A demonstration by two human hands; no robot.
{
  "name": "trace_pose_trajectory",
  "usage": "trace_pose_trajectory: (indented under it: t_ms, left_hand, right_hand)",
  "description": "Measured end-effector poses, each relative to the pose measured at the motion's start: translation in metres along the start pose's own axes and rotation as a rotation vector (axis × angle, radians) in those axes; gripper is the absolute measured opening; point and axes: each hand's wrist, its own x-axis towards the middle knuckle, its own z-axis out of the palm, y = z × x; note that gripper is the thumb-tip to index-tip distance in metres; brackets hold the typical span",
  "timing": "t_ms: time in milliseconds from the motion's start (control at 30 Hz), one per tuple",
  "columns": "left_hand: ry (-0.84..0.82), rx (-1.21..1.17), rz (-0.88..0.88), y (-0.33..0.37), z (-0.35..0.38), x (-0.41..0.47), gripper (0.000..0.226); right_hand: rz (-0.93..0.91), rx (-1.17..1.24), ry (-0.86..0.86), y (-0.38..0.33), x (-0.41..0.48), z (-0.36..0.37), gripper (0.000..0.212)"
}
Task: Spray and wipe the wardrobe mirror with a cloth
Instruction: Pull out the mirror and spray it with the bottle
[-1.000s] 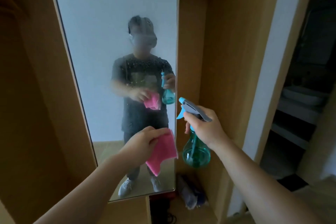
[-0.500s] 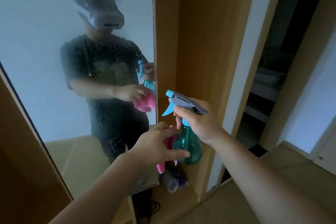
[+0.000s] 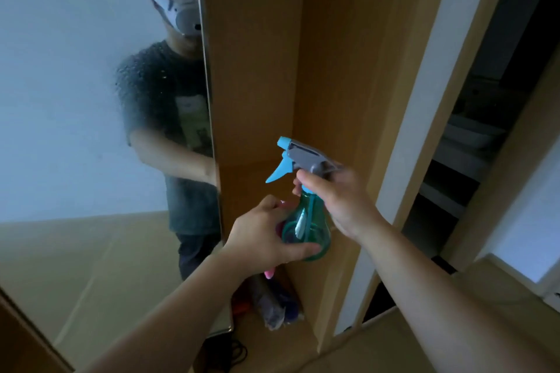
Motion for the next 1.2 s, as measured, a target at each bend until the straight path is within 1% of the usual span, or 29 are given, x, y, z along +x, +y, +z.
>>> trace_pose_trajectory:
  t_ms: [67, 200, 267, 367, 433, 500, 567, 633, 733, 833, 1000, 1133, 1200]
  left_hand:
    - [0.04, 0.007, -0.102, 0.008, 0.01, 0.021, 0.084]
    - [0.122, 0.077, -0.239, 0.022, 0.027, 0.057, 0.073]
    - [0.153, 0.118, -0.285, 0.027, 0.036, 0.07, 0.069]
    - [0.121, 0.144, -0.355, 0.029, 0.046, 0.085, 0.069]
    - [0.082, 0.114, -0.418, 0.024, 0.05, 0.092, 0.068]
    - [0.047, 0.079, -0.467, 0.015, 0.053, 0.097, 0.075]
    - [0.03, 0.068, -0.482, 0.003, 0.056, 0.101, 0.083]
    - [0.002, 0.059, -0.494, -0.009, 0.058, 0.103, 0.084]
    - [-0.013, 0.019, -0.528, -0.03, 0.062, 0.105, 0.069]
    - [0.026, -0.004, -0.51, -0.045, 0.069, 0.108, 0.051]
    - [0.07, -0.058, -0.524, -0.051, 0.073, 0.115, 0.049]
    - [0.156, -0.077, -0.616, -0.052, 0.073, 0.118, 0.048]
    - [0.169, -0.056, -0.65, -0.051, 0.076, 0.118, 0.041]
  right_hand:
    - [0.017, -0.078, -0.04, 0.008, 0.009, -0.025, 0.023]
    - [0.04, -0.199, -0.107, 0.025, 0.029, -0.066, 0.028]
    - [0.034, -0.261, -0.133, 0.034, 0.041, -0.077, 0.024]
    - [0.007, -0.298, -0.145, 0.045, 0.059, -0.087, 0.015]
    - [0.012, -0.299, -0.159, 0.054, 0.071, -0.091, 0.014]
    - [0.047, -0.292, -0.177, 0.063, 0.083, -0.09, 0.016]
    - [0.066, -0.296, -0.184, 0.073, 0.094, -0.089, 0.017]
    - [0.083, -0.335, -0.176, 0.082, 0.105, -0.089, 0.019]
    - [0.129, -0.36, -0.155, 0.097, 0.124, -0.092, 0.021]
    - [0.188, -0.33, -0.134, 0.115, 0.142, -0.094, 0.018]
    - [0.254, -0.344, -0.142, 0.152, 0.177, -0.089, 0.027]
    - [0.301, -0.357, -0.125, 0.185, 0.208, -0.082, 0.031]
    - [0.305, -0.364, -0.131, 0.201, 0.222, -0.08, 0.032]
